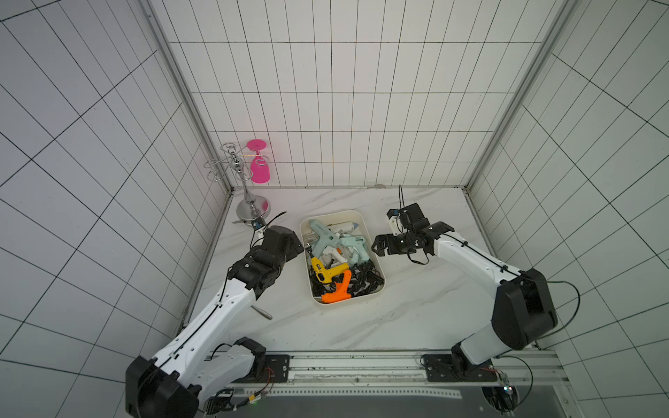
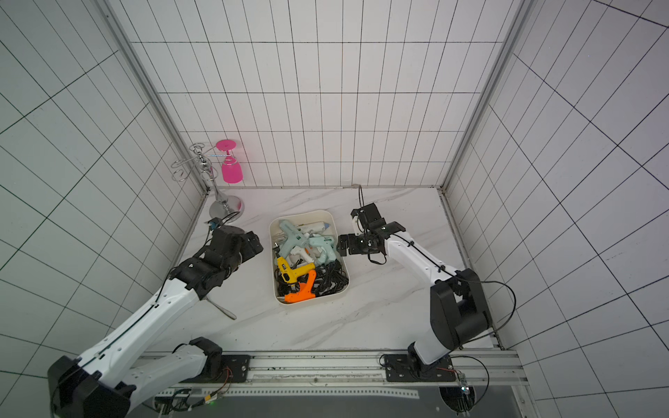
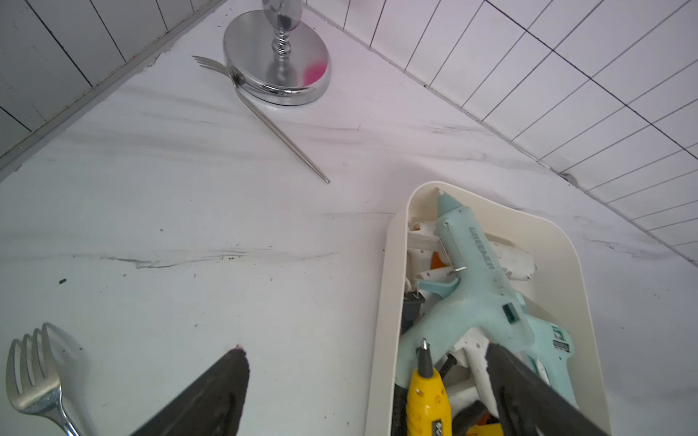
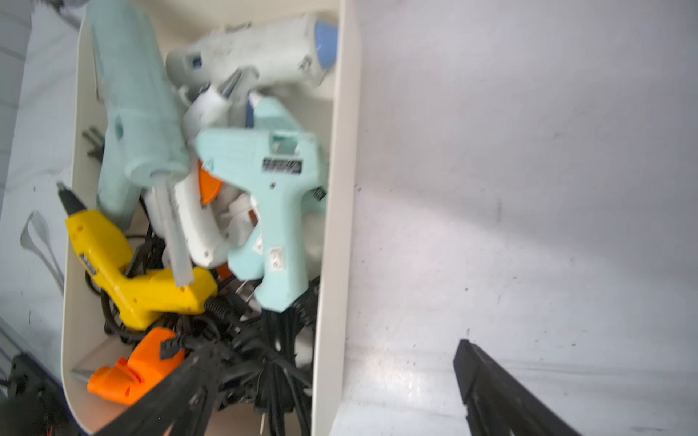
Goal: Put the hot melt glue gun into the storage box
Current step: Adjust the storage box at the center of the board.
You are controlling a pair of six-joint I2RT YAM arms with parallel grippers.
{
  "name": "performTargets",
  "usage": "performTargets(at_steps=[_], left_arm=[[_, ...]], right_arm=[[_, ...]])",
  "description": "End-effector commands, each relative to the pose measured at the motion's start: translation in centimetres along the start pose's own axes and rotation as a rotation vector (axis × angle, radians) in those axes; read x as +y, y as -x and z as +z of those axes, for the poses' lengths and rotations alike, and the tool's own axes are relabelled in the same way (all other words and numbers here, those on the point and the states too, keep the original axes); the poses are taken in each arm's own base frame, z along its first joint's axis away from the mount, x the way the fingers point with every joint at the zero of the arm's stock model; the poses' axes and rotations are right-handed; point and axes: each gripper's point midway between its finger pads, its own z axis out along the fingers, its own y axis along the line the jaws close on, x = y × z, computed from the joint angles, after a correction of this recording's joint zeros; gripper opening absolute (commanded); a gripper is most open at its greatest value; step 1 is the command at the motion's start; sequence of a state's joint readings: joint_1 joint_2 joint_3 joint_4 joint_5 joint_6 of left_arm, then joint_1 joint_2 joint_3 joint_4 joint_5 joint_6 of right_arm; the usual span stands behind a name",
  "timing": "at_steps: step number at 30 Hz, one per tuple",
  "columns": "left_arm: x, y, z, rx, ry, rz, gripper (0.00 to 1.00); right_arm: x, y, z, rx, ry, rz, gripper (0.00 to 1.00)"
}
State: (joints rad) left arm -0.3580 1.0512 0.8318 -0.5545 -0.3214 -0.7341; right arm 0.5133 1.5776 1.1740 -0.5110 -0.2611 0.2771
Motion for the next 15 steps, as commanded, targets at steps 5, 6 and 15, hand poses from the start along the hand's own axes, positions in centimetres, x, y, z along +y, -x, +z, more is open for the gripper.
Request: performTargets(at_steps=[5, 6, 15], left_arm=[[-7.5, 0.4, 7.8, 0.117, -0.383, 0.103, 0.99], [-8.6, -0.2, 8.9, 0.155, -0.424, 0.126, 0.98], [-14.3, -2.9, 14.7, 0.326, -0.614, 0.117, 0.97]], right_arm=[[-0.2, 1.7, 2.5, -0.041, 0.115, 0.23, 0.99], [0.0, 1.9, 2.4, -0.064, 0.138, 0.248, 0.99], [-3.1, 1.8, -1.5, -0.186, 0.097, 0.322, 0.99]])
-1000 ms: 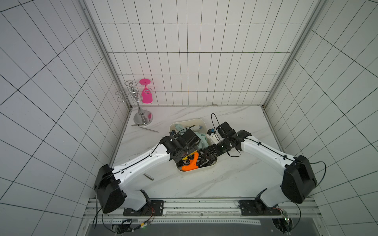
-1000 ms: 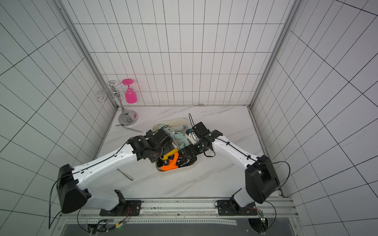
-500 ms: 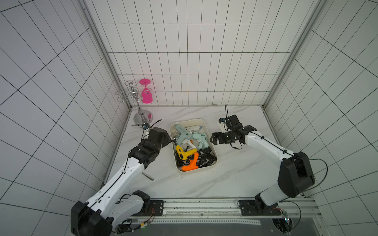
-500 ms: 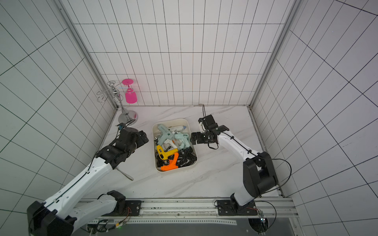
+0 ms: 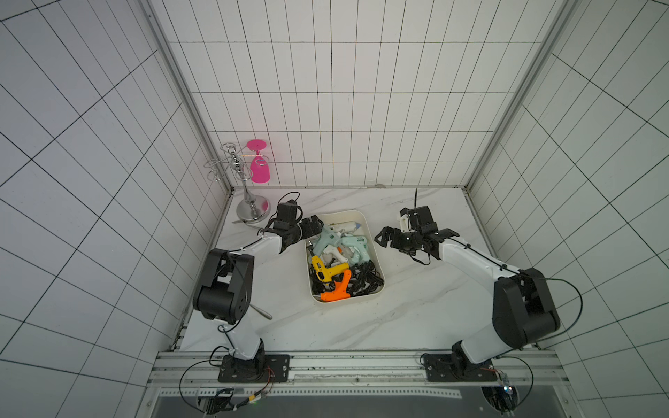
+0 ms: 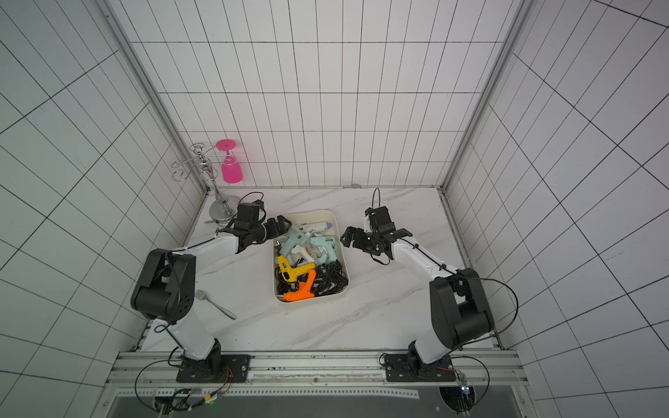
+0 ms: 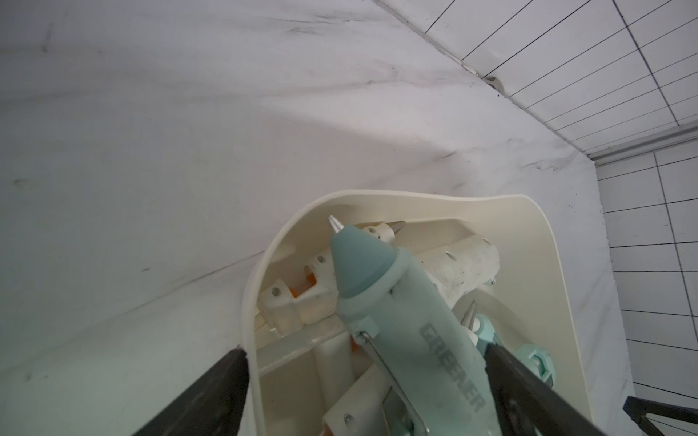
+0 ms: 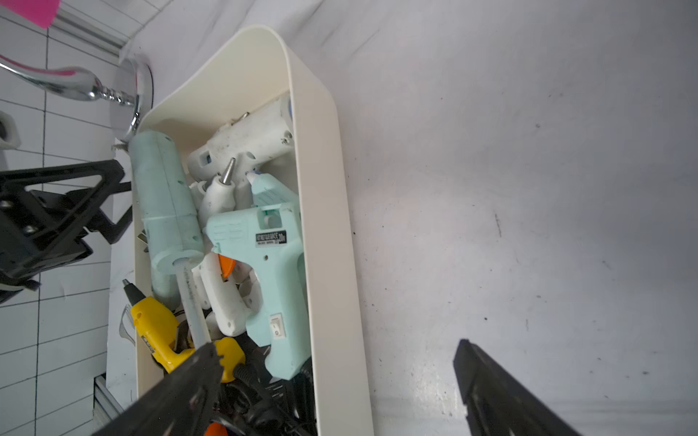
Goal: Put the hot melt glue gun into the storage box
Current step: Adjust the storage box at the center of the board, then reset both arms
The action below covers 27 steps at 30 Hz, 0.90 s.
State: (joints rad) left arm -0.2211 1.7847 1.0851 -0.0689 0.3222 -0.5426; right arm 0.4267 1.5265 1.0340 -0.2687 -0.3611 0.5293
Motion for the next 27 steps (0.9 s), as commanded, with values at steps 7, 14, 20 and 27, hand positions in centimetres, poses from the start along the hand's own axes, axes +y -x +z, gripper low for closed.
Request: performTargets(at_steps=[7, 14, 20, 27], left_arm=[[-7.4, 0.9, 1.4, -0.02, -0.192, 0.108, 0.98], [-5.8, 4.3, -7.9, -0.346, 0.086, 0.344, 0.98], [4.4, 6.4, -14.6, -0.587, 0.497, 0.38, 0.99], [11.7, 5.7, -16.2, -0.71, 0.438, 0.34, 0.99]], right_arm=[[-7.1, 3.0, -4.8, -0.168, -0.158, 0.059, 0.99], [-17.9, 7.8, -11.8, -0.51, -0.778, -0.14, 0.99], [-23.9, 7.8, -10.0, -0.568, -0.749, -0.125, 0.99], [-23.1, 5.7, -8.4, -0.691, -0.61, -0.245, 0.99]])
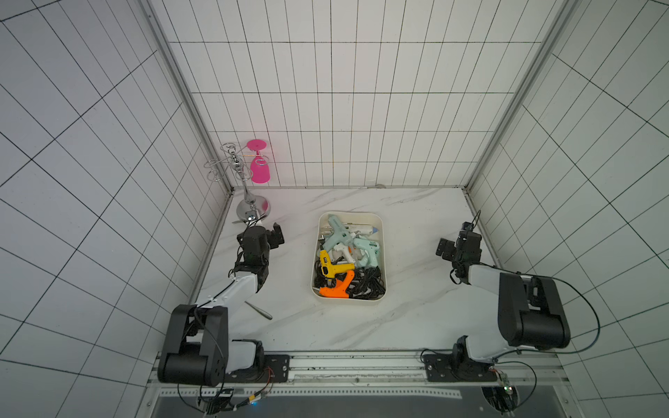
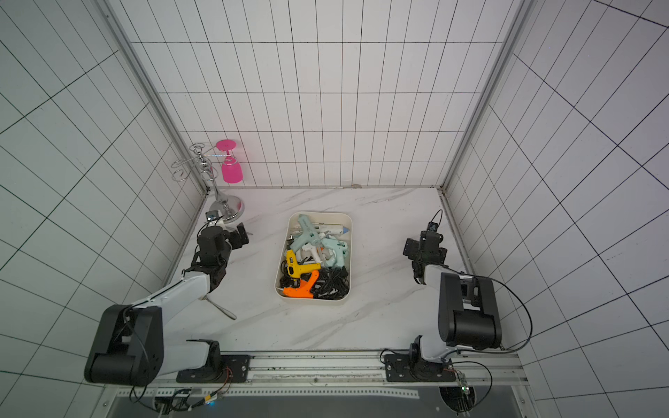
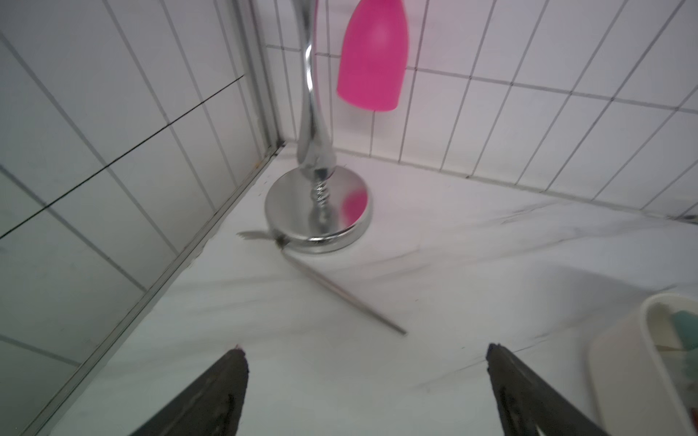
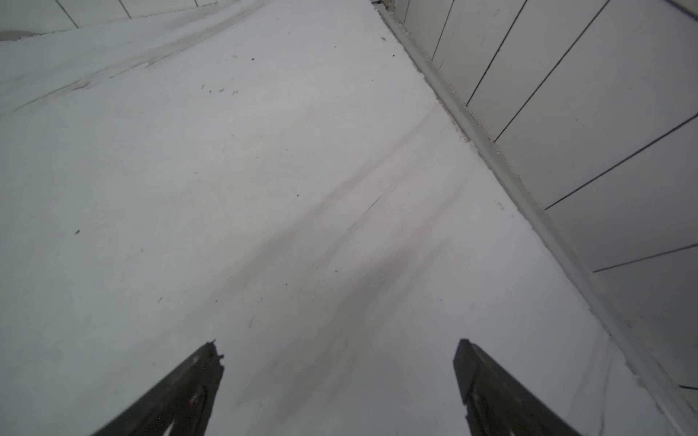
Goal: Put the hot melt glue gun into the storage box
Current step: Reset both arms
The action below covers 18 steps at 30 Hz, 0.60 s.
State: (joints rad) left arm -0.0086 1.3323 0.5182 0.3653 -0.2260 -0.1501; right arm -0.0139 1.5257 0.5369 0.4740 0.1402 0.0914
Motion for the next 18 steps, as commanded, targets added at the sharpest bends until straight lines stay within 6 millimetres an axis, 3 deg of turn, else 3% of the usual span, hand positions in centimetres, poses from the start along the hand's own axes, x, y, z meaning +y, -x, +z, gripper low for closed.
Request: performTargets(at_steps=[1, 2, 4, 6, 7, 9, 12, 18], left_arm=[[-0.7, 2.3, 0.5, -0.135, -0.096, -0.006, 0.99], [-0.7, 1.1, 1.1, -0.077, -0.106, -0.004, 0.99], [-1.2, -0.5, 1.3, -0.093, -0.148, 0.015, 0.99], [-2.8, -2.0, 1.2, -0.117, -0.23, 0.082, 0.98], [-3.1, -2.1, 1.4, -0.149, -0.206, 0.104, 0.99], [-1.2, -1.3, 2.6, -0.17, -0.072, 0.042, 0.99], [-0.6, -1.9, 2.7, -0.074, -0.054, 0.025, 0.99], [-0.1, -1.5, 2.7, -0.123, -0.017, 0.014, 0.99]], right_arm=[[1.4, 2.7, -1.7, -0.273, 0.109, -0.022, 0.99], [1.8, 2.6, -2.1, -0.308, 0.138, -0.028, 0.99], [2.4, 2.2, -1.5, -0.213, 0.169, -0.06, 0.99], [2.2, 2.6, -0.9, -0.219, 0.186, -0.031, 0.99], [1.9, 2.4, -1.0, -0.21, 0.175, -0.02, 0.99], [1.7, 2.5, -1.0, -0.211, 0.167, -0.019, 0.99], [2.1, 2.4, -0.9, -0.198, 0.175, -0.033, 0.99], [2.1, 2.4, -0.9, -0.2, 0.174, -0.036, 0.99]])
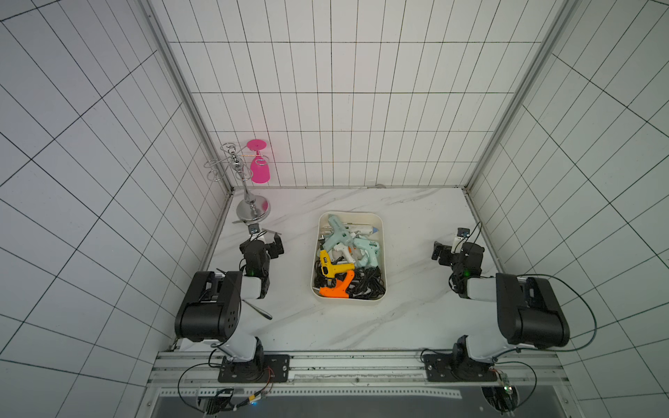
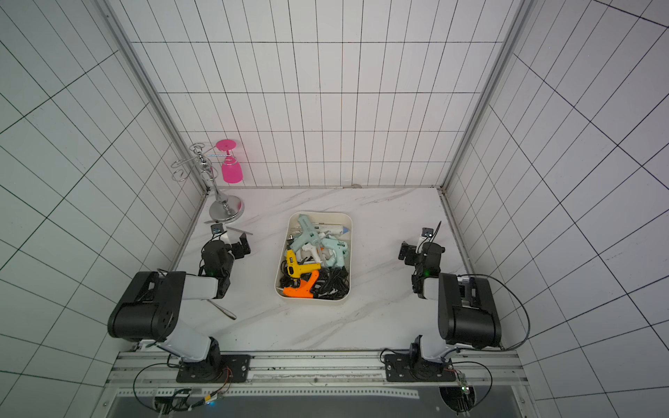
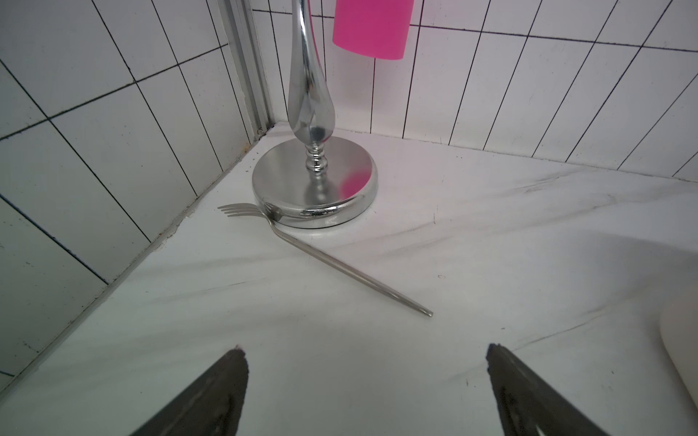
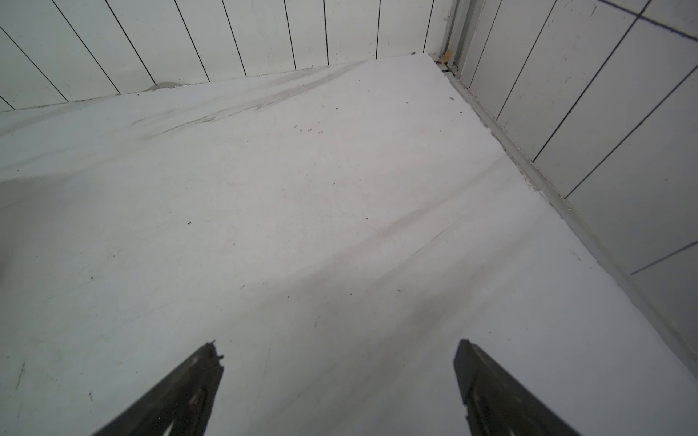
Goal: Put the hot melt glue gun into the storage box
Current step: Reset both arms
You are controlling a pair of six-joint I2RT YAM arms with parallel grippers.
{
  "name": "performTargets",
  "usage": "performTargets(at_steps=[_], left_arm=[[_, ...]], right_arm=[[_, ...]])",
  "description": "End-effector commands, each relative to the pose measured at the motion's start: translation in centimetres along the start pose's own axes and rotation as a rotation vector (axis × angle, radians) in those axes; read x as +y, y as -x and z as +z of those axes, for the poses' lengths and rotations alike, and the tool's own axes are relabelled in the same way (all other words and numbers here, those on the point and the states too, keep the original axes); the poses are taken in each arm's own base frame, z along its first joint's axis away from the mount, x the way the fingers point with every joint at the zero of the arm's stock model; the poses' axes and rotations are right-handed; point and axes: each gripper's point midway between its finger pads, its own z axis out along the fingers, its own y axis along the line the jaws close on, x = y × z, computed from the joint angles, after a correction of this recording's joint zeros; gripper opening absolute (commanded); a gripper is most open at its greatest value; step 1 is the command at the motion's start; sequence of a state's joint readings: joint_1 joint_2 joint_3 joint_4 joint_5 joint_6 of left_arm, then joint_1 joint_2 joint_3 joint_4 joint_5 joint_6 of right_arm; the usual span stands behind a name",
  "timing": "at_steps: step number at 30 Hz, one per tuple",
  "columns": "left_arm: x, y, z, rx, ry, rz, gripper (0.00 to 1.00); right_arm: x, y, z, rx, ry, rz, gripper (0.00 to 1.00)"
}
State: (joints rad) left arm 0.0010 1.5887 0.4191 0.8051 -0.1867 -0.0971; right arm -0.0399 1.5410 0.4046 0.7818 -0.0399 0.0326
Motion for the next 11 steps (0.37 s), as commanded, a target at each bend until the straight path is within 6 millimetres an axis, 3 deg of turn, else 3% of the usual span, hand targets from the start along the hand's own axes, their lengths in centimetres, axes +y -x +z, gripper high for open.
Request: performTargets(at_steps=[1, 11], left_arm=[[0.31, 1.59, 0.13, -0.029, 0.03, -0.018, 0.99], [0.32, 1.49, 0.13, -0.022, 0.03, -0.019, 0.99]], right_arm=[[0.1, 2.06, 0.3, -0.051, 0.008, -0.009, 0.99], [0.05, 1.96, 0.54, -0.04, 0.006, -0.014, 0.99]])
